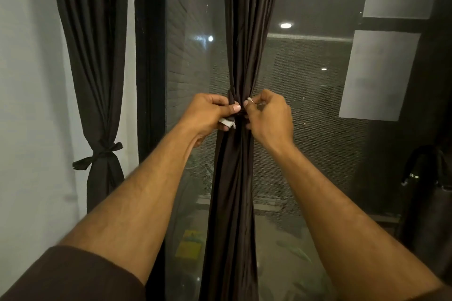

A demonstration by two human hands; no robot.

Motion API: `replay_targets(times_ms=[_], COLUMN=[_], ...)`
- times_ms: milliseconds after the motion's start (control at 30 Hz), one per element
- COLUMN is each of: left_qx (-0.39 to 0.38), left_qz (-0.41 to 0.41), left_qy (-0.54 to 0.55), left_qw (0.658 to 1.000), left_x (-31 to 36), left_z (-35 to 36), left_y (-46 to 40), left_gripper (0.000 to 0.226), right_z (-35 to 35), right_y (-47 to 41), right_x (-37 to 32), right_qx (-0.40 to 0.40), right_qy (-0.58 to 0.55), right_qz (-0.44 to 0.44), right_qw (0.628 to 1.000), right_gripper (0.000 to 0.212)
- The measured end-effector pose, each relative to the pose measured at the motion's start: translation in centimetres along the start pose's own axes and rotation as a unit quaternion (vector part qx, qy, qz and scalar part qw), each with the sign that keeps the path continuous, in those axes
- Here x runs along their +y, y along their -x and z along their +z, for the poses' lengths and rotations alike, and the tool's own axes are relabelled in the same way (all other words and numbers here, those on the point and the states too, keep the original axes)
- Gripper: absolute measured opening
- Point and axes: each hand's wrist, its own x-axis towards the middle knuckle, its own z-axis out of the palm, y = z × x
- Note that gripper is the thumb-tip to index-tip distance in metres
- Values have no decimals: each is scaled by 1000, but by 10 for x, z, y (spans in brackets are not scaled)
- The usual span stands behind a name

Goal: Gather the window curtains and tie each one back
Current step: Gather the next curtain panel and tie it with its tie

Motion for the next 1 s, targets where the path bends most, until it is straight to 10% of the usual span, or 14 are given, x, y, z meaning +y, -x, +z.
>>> replay_targets(times_ms=[800,1000], left_qx=[115,217], left_qz=[-48,91], left_qy=[138,-100], left_qw=[982,967], left_x=[27,6], left_z=[28,27], left_y=[45,31], left_gripper=[15,26], right_z=[-81,-67], right_y=[-20,-13], right_x=[5,17], right_qx=[43,-51], right_qy=[-183,-270], right_qz=[80,68], right_qw=[979,959], right_gripper=[18,15])
